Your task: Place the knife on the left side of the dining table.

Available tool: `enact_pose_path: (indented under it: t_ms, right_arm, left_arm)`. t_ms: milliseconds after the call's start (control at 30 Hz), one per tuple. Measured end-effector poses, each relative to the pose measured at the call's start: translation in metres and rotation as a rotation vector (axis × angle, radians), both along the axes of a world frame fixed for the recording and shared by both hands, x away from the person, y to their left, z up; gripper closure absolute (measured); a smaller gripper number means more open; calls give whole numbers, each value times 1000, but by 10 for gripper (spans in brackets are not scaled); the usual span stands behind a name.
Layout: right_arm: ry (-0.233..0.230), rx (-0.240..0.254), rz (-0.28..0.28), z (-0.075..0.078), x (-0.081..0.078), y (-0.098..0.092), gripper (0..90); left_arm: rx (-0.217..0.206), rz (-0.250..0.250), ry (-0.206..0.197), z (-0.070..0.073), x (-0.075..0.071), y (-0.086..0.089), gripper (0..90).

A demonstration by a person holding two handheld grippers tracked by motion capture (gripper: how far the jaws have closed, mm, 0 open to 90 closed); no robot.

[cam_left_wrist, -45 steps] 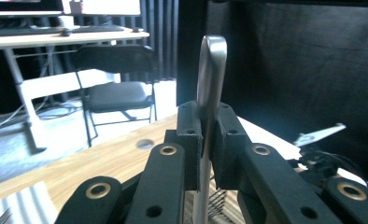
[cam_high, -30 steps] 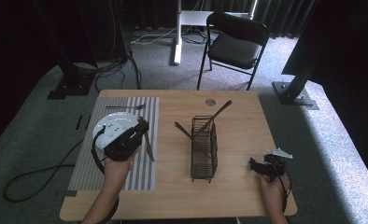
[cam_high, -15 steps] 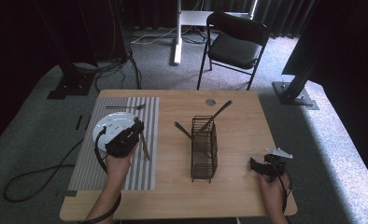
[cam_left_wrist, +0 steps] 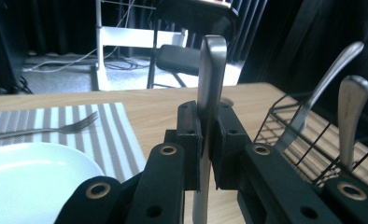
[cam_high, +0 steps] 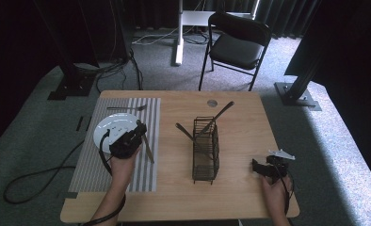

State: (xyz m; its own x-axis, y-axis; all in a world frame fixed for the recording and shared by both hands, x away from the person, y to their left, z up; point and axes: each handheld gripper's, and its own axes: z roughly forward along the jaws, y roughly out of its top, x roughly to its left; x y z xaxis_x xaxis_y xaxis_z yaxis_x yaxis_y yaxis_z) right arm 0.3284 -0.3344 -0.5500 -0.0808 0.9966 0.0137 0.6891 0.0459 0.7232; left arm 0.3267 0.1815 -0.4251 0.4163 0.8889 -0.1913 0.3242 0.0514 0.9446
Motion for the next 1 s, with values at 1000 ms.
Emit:
enact_pose_path:
  t_ms: [1000]
  right_arm:
    - [0,1,0,0,0,0,121]
  left_arm:
    - [36,29,9,2,-14,23,710]
